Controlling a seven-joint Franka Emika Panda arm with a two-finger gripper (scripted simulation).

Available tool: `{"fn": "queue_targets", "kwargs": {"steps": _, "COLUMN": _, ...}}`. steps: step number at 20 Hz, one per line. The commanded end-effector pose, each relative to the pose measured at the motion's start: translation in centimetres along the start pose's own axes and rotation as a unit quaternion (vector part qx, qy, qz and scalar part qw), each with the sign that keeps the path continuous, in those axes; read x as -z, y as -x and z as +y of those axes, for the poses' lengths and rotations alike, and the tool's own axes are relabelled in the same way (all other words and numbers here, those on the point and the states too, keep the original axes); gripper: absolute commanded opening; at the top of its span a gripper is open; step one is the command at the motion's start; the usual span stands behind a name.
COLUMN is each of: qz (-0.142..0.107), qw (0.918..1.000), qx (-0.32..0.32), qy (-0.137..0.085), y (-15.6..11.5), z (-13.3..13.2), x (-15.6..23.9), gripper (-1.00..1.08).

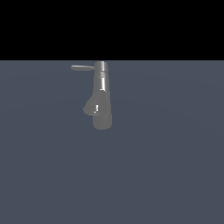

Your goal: Turn on the faucet by rotating a designated handle.

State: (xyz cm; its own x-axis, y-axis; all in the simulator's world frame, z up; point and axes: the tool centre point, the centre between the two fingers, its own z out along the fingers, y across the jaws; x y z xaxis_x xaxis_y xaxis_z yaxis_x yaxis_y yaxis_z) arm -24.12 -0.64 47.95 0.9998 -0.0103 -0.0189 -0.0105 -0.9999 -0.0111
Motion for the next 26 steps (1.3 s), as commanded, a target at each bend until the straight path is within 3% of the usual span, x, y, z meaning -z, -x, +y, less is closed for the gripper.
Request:
{"fn": "queue_targets", "kwargs": {"steps": 1, "qz": 0.0, "qw": 1.0, "qx": 0.0, "qy": 0.0, "y": 0.0, "z": 0.0, "x": 0.0, "gripper": -1.0}}
{"fn": "queue_targets", "kwargs": {"steps": 16, "qz": 0.014, "qw": 0.9998, "qx": -0.018, "qy": -0.002, "y": -0.4, "z": -0.2, "x": 1.0, "gripper": -1.0}}
{"fn": "queue_targets", "kwargs": {"steps": 26, "qz": 0.011, "qw": 0.9978, "qx": -0.064, "qy": 0.009, "y": -2.9, "z": -0.6, "x": 1.2, "gripper": -1.0}}
